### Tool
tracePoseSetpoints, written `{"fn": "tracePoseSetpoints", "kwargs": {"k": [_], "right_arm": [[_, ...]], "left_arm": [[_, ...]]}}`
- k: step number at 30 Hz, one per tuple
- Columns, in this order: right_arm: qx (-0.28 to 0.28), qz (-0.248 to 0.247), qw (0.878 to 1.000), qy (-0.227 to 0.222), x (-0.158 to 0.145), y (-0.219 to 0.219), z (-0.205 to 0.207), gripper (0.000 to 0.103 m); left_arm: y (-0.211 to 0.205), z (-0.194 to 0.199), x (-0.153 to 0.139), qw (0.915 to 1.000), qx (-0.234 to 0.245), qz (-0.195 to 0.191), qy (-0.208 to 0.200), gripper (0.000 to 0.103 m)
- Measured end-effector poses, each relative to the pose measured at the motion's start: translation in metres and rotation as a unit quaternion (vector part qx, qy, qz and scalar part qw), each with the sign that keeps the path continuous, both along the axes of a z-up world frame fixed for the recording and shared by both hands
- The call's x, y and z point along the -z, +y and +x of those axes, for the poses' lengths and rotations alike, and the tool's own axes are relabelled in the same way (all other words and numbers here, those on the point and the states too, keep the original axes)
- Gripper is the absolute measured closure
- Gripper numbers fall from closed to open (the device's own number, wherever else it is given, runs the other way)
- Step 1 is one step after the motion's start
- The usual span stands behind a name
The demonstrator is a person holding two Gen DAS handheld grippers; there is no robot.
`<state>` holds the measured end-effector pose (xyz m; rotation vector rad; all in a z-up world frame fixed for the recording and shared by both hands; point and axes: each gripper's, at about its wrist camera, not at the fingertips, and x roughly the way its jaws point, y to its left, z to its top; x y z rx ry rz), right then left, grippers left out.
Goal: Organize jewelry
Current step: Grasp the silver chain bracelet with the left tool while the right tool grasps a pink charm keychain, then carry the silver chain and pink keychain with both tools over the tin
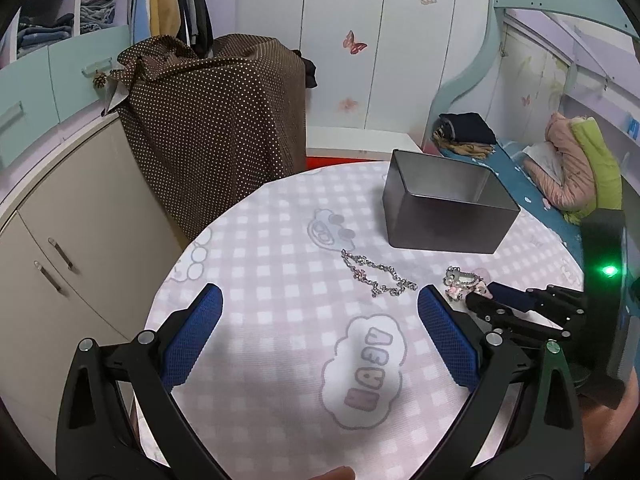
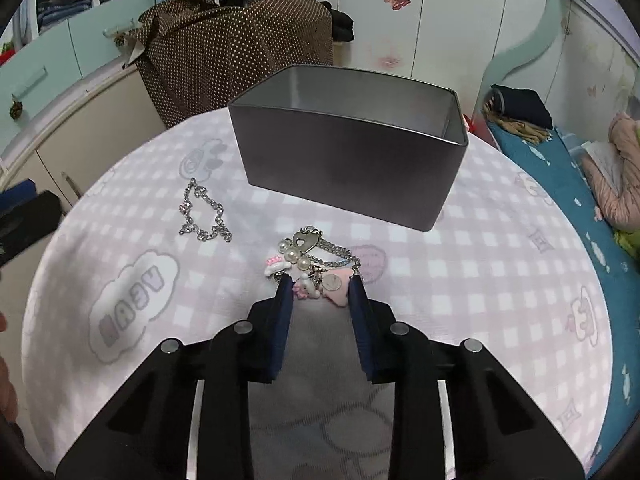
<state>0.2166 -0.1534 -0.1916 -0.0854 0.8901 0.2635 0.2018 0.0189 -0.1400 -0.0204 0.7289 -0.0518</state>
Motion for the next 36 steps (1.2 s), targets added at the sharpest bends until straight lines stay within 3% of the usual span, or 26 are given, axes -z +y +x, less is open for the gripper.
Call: {"fn": "tracePoseSetpoints", "kwargs": {"k": [9,24,29,31,34,36], "right_arm": [[0.012,0.038,0.999,0.007,-0.008,-0.017,-0.006,0.076],[0.018,0.049,0.999,0.006,-0.015,-0.024,-0.007,0.076],[0.018,0.053,0.998,0.003,-0.019,-0.027,-0.007,0.076],[0.019,0.056,0.998,0.002,-0.020,-0.028,-0.008,0.076],[0.018,0.057,0.998,-0.001,-0.022,-0.029,-0.009,0.076],[0.017,0.059,0.998,-0.003,-0.024,-0.028,-0.009,0.076]], "left_arm": [[-0.013,0.016,0.017,0.9997,0.014,0.012,0.015,0.005],[-0.045,0.092,0.065,0.9951,0.029,0.034,0.088,0.006],[-0.046,0.094,0.068,0.9947,0.040,0.026,0.091,0.045],[-0.042,0.092,0.067,0.9947,0.044,0.020,0.090,0.076],[-0.031,0.089,0.065,0.9935,0.054,-0.013,0.099,0.096],[-0.024,0.086,0.064,0.9923,0.061,-0.031,0.103,0.097]]}}
